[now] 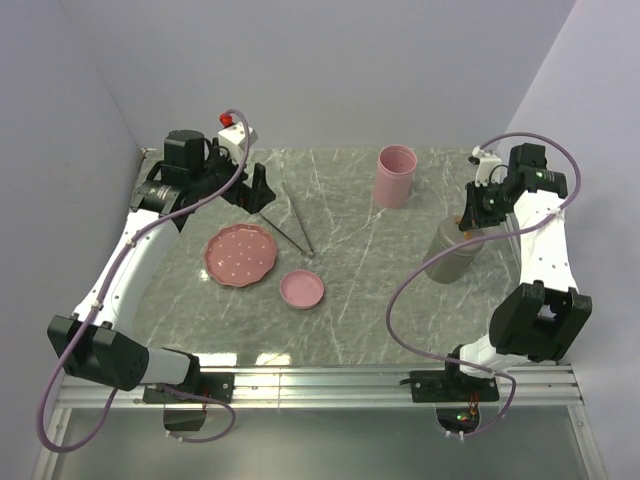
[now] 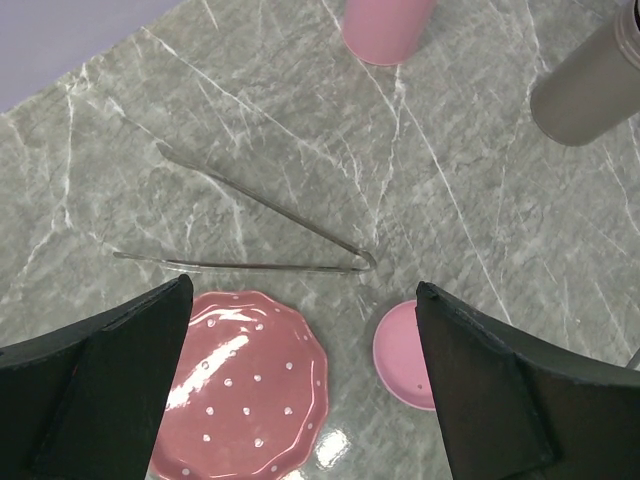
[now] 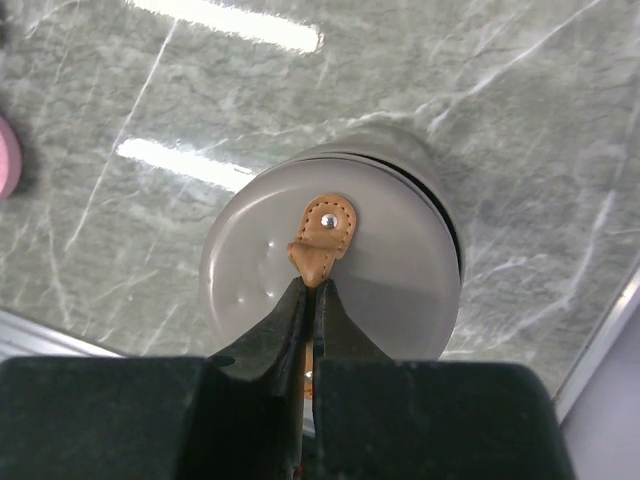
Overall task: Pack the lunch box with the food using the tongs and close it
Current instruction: Put the lid back on the lunch box
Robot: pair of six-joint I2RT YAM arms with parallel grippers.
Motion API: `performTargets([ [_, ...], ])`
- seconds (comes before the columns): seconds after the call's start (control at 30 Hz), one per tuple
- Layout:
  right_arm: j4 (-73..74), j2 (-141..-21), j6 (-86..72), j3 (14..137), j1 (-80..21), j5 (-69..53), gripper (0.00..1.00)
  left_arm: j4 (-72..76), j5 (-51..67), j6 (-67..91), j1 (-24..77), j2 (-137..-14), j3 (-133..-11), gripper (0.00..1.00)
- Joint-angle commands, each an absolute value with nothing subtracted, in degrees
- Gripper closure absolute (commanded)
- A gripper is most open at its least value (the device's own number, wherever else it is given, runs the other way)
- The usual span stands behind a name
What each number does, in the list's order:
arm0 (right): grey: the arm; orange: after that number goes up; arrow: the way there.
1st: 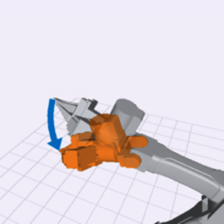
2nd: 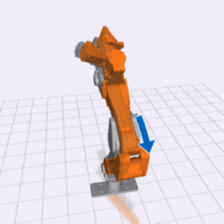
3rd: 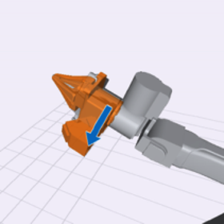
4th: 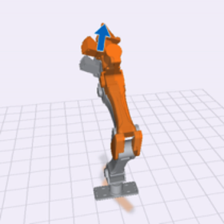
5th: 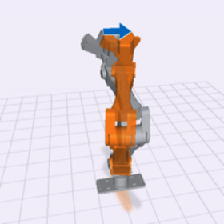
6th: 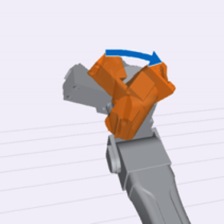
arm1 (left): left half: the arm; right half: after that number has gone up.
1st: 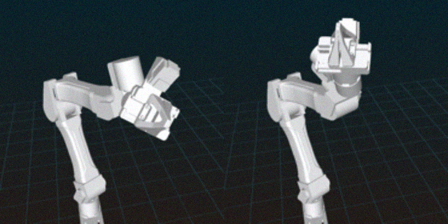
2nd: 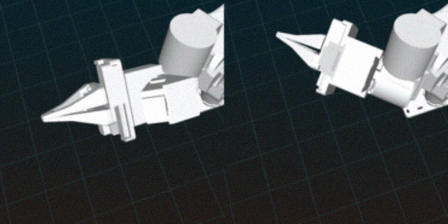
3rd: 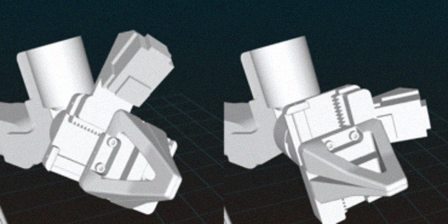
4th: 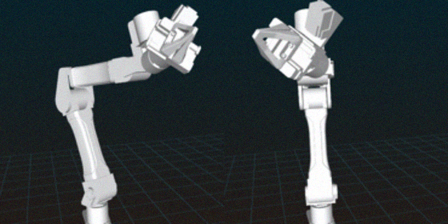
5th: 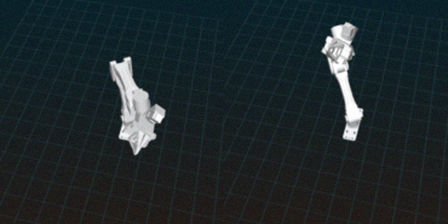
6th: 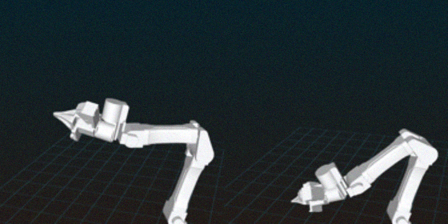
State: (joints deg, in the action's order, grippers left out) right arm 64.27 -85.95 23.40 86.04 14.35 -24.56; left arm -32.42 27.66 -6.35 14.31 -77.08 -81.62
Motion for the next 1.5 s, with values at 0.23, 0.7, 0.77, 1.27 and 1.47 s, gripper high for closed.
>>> performTargets([
  [0.23,55.46,-79.98,22.68,82.27,14.41,-22.67,1.00,-29.62,30.15,-4.40,12.83,-75.50,-81.03,0.01],
  [0.7,46.76,-76.02,18.98,72.95,14.41,-24.78,1.00,-29.97,31.20,-3.96,12.04,-75.76,-81.83,0.01],
  [0.77,47.20,-76.64,19.07,73.47,14.41,-24.61,1.00,-29.88,31.55,-3.87,12.04,-75.94,-81.91,0.01],
  [1.27,48.08,-76.29,21.27,72.51,13.98,-23.20,1.00,-29.36,32.25,-2.81,11.51,-76.46,-80.95,0.01],
  [1.47,47.90,-76.46,21.44,72.42,12.75,-22.06,1.00,-29.27,32.96,-2.72,11.34,-76.73,-80.95,0.01],
])
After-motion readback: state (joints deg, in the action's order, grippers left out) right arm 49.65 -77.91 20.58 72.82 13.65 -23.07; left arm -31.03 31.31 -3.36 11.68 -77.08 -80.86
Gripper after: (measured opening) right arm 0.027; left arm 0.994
